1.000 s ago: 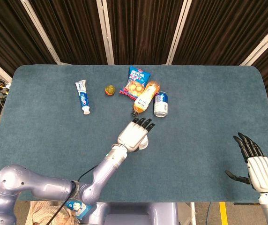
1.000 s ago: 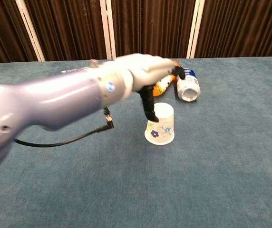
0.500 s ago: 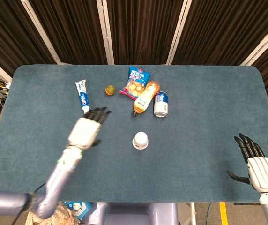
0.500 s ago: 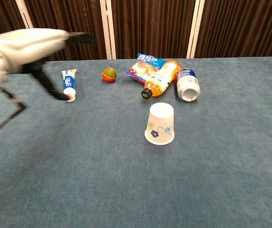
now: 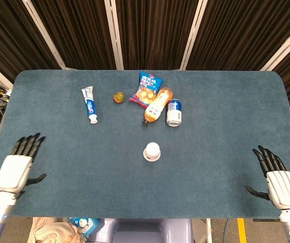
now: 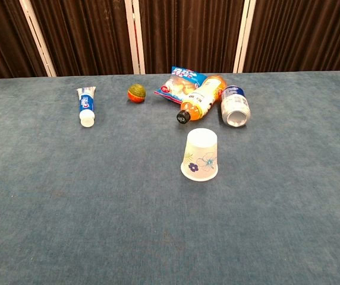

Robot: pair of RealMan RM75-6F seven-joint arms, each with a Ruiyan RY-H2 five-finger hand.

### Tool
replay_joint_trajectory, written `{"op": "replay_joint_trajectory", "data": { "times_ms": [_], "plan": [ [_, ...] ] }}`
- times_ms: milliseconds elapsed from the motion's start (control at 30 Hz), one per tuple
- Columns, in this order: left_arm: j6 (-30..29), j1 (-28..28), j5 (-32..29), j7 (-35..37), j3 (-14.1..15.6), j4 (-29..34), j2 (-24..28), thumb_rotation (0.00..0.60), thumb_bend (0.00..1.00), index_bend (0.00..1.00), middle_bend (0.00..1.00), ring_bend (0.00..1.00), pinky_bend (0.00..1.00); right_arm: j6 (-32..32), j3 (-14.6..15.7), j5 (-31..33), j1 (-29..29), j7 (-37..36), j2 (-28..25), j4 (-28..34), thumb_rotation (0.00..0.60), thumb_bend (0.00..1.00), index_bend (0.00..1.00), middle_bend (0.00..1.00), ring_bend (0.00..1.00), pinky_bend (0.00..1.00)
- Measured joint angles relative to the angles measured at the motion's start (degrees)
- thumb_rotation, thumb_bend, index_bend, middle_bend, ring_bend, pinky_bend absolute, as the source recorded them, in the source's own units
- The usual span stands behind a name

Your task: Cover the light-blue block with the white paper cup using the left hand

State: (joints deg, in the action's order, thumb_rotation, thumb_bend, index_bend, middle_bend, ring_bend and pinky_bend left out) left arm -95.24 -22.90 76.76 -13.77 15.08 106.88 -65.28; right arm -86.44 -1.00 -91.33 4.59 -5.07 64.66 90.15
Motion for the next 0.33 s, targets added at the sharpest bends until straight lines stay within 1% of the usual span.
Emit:
{"op": "replay_joint_trajectory", "data": {
  "times_ms": [133,200,267,333],
  "plan": [
    [-2.2,3.9,1.8,3.9,0.1,-5.0,0.0,0.6,0.07,0.0,0.0,0.0,0.0,0.0,0.0,-0.2,0.0,0.0,0.0,0.0,0.6,0.09,0.0,0.0,0.0,0.11],
    [-2.7,5.0,2.2,5.2,-0.2,-7.6,-0.3,0.6,0.07,0.0,0.0,0.0,0.0,0.0,0.1,-0.5,0.1,0.4,0.1,0.0,0.6,0.09,0.0,0.0,0.0,0.11],
    [-2.9,6.1,2.3,6.6,-1.1,-10.6,-0.7,0.6,0.07,0.0,0.0,0.0,0.0,0.2,0.2,-0.6,0.2,0.7,0.2,0.1,0.6,0.09,0.0,0.0,0.0,0.11],
    [-2.8,6.8,2.1,7.7,-2.7,-12.4,-1.4,0.6,0.07,0.0,0.0,0.0,0.0,0.6,0.1,-0.4,0.3,0.8,0.2,0.1,0.6,0.09,0.0,0.0,0.0,0.11]
  ]
}}
